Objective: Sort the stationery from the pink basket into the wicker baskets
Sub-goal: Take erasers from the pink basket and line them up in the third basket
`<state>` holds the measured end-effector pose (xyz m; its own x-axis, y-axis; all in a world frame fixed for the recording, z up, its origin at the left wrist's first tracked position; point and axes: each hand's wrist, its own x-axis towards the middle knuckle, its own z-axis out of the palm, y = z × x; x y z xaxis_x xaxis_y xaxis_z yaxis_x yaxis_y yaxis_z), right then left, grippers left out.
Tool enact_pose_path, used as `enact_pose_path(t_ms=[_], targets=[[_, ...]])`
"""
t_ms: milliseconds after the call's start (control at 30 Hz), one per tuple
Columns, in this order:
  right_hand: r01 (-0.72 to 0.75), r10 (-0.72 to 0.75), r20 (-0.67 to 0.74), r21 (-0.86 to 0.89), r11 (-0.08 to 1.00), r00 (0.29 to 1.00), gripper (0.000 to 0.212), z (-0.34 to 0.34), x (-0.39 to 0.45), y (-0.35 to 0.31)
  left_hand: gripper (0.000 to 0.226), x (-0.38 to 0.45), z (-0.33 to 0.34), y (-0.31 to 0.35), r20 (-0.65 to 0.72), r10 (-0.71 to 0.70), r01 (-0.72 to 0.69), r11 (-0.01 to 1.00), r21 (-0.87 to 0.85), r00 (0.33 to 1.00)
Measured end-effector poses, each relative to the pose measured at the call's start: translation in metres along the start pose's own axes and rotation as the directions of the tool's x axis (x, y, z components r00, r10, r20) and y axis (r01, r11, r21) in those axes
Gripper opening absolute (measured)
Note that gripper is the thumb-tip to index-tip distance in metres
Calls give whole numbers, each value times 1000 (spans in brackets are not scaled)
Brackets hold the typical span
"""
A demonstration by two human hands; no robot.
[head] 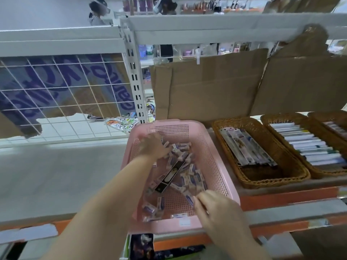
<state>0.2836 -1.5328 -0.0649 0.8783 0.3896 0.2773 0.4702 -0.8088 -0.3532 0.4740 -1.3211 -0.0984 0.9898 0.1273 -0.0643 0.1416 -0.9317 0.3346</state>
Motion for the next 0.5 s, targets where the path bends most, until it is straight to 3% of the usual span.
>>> enact_pose_path(t_ms=[67, 133, 367, 500], targets=[[9, -10, -92, -12, 1000, 996, 26, 2, 0, -1, 94, 7, 8, 6, -7, -109, 109, 989, 95, 994], [32, -35, -160, -19, 999, 987, 31, 5, 0, 0, 96, 10, 14, 12, -2, -175, 174, 977, 127, 985], [41, -61, -235, -85, 995, 970, 33, 10, 0, 3, 103, 15, 19, 19, 162, -186, 171, 980, 103, 969], [44, -65, -247, -93, 995, 967, 32, 10, 0, 3, 98, 10, 25, 20, 126, -183, 167, 978, 128, 975]])
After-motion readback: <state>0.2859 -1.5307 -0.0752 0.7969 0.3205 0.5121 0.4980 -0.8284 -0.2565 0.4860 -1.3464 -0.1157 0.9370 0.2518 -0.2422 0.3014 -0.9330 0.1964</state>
